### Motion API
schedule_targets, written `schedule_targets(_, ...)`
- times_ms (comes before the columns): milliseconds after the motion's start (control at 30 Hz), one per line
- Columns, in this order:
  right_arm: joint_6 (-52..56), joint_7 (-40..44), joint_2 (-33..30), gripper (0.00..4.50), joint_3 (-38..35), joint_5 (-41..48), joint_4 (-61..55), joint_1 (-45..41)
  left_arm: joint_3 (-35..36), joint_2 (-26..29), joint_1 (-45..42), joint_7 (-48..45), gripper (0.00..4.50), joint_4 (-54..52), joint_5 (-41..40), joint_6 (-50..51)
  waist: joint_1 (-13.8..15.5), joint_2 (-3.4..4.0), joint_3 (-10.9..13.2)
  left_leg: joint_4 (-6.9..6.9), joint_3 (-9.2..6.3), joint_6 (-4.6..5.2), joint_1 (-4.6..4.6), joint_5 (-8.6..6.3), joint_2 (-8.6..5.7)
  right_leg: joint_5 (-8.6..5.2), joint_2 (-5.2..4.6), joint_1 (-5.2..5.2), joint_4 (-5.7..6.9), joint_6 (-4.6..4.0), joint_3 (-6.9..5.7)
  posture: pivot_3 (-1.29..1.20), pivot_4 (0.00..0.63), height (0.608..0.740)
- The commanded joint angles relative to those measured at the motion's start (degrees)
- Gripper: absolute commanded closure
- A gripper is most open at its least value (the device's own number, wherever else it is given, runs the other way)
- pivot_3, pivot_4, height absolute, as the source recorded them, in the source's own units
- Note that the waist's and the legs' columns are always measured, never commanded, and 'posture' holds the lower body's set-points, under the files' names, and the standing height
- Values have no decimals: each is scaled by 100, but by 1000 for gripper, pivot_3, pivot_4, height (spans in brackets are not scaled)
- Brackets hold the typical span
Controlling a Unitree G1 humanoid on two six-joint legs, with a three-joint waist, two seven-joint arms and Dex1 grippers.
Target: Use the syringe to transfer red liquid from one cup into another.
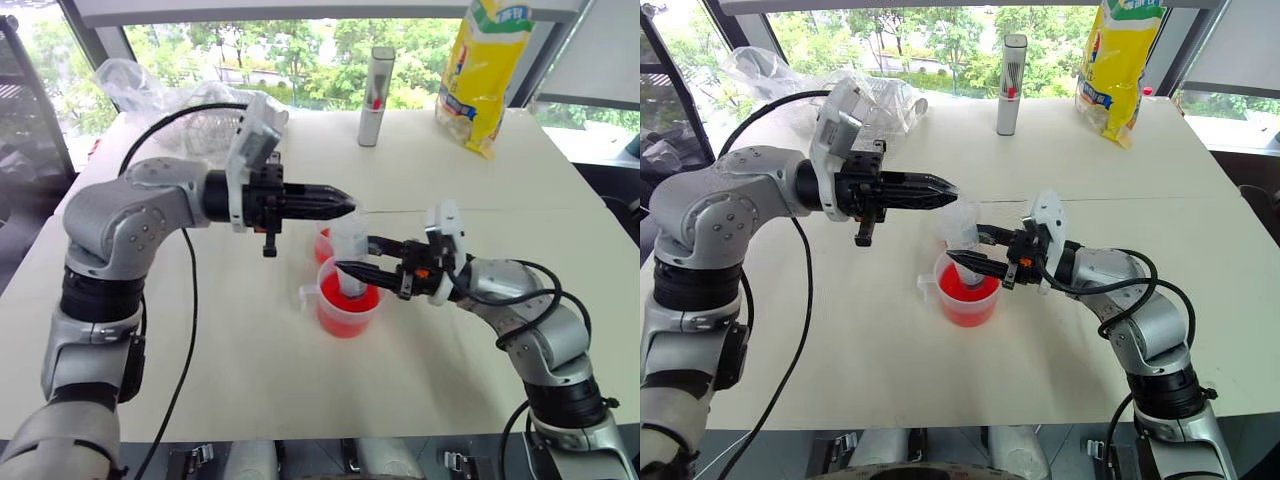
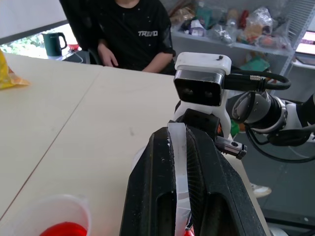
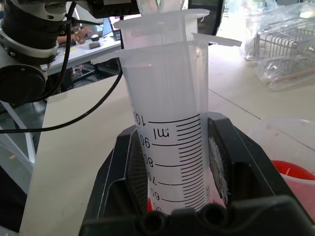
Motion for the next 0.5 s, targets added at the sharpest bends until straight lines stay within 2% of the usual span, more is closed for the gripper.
schedule_targets(33,77,124,-20,3174,183,137,-248,63,497,-24,-393,174,4426,116,-130,-154,2,0,0,0,0,0,0,0,0,0,0,0,0,0,0,0,150,740)
schedule_targets(500,295,157,-66,3174,324,274,-337,226,552,-14,-651,186,4426,339,-175,-233,5,0,0,1,0,0,1,0,0,0,0,0,1,0,0,0,150,740)
